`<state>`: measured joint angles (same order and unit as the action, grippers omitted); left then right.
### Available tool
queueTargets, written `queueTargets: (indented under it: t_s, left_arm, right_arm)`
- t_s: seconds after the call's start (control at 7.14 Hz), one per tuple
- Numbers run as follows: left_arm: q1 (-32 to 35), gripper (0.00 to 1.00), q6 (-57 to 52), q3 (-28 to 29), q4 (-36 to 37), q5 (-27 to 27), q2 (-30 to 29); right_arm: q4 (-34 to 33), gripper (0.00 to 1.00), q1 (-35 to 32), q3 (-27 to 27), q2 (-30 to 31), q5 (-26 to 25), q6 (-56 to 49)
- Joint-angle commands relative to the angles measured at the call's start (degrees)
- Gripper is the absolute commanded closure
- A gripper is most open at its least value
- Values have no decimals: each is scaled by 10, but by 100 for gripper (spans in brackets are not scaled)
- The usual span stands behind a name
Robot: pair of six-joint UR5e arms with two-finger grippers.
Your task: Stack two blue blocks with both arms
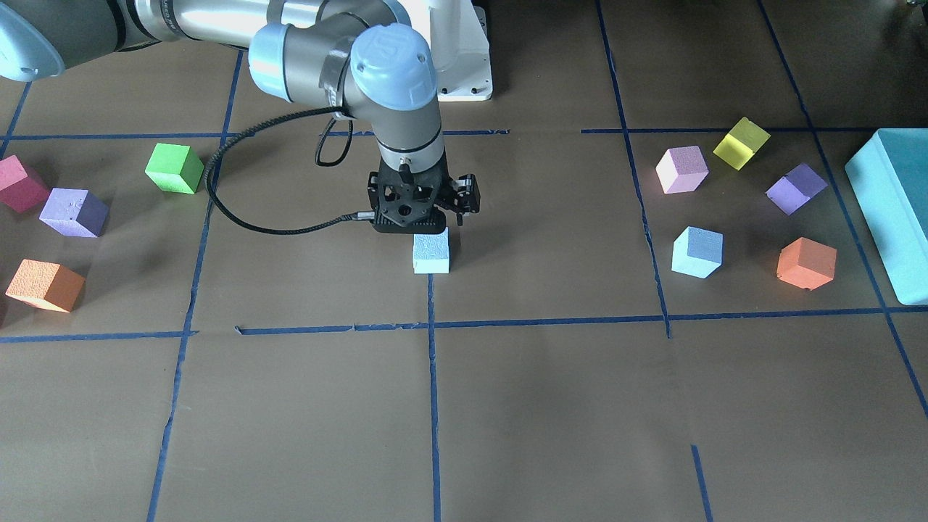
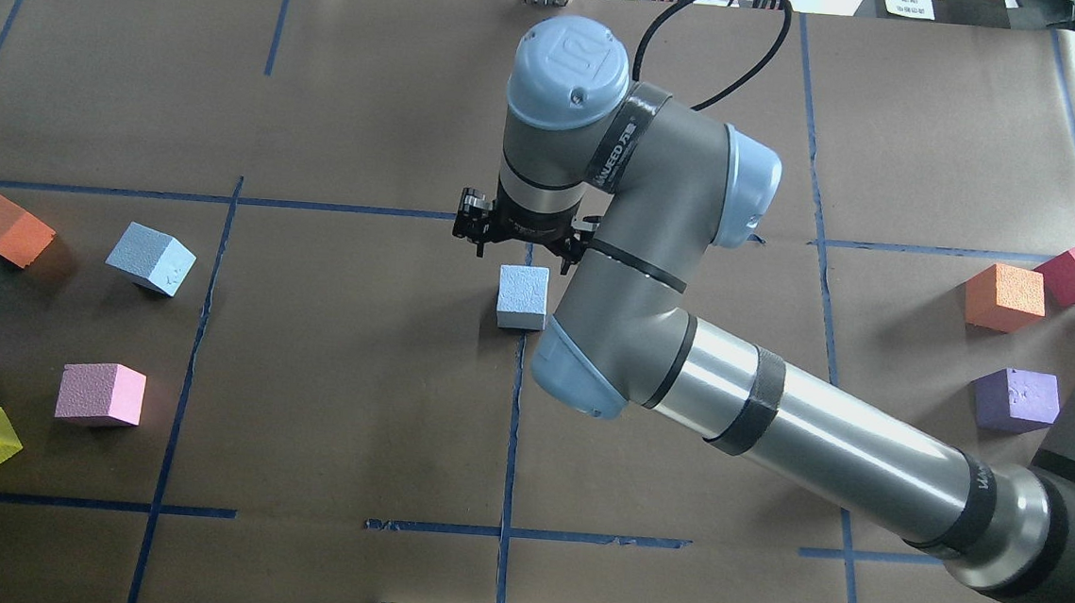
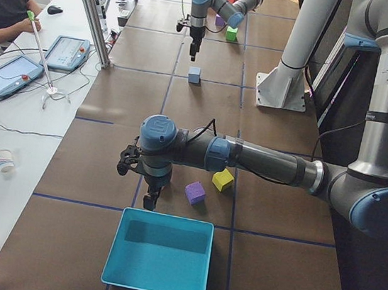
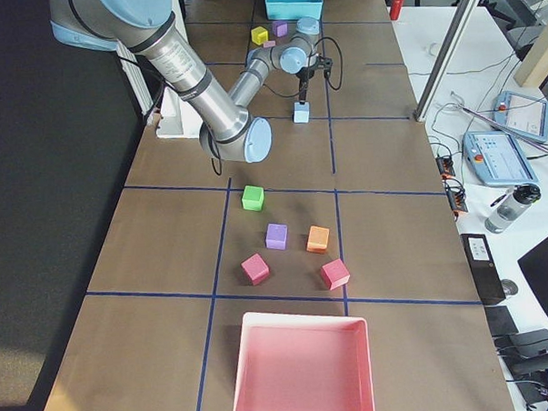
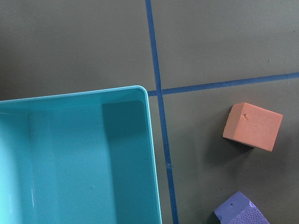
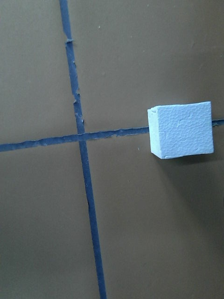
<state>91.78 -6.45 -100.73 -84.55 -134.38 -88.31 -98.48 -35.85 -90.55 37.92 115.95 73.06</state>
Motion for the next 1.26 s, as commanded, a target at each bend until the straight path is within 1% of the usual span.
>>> queueTargets:
  t_s: [0.0, 0.14, 0.28, 0.42, 0.56, 0.7, 0.84, 0.98, 1.12]
  left_arm:
    - [-5, 0, 0, -42, 1, -4, -5]
    - [-21, 0, 1, -100, 6, -3, -5]
    - [-63, 0, 21, -142, 6, -3, -7]
    - [-116, 0, 89, -175, 6, -1, -28]
    - [-166, 0, 164, -186, -1, -1, -38]
    - [-223, 0, 219, -184, -3, 5, -64]
    - [-276, 0, 260, -180, -18, 65, -71]
    - [-323, 0, 308, -158, -63, 104, -72]
    - [-344, 0, 345, -103, -142, 111, -72]
  right_arm:
    - [-121, 0, -44, -124, 24, 13, -12]
    - [-139, 0, -77, -179, 70, 27, -50]
    - [-144, 0, -118, -214, 118, 44, -105]
    - [-145, 0, -179, -219, 151, 80, -181]
    - [-145, 0, -225, -219, 185, 97, -259]
    - [-145, 0, -256, -219, 215, 99, -340]
    - [-145, 0, -299, -215, 253, 113, -433]
    - [-140, 0, -330, -213, 289, 137, -503]
    - [-138, 0, -352, -213, 312, 140, -538]
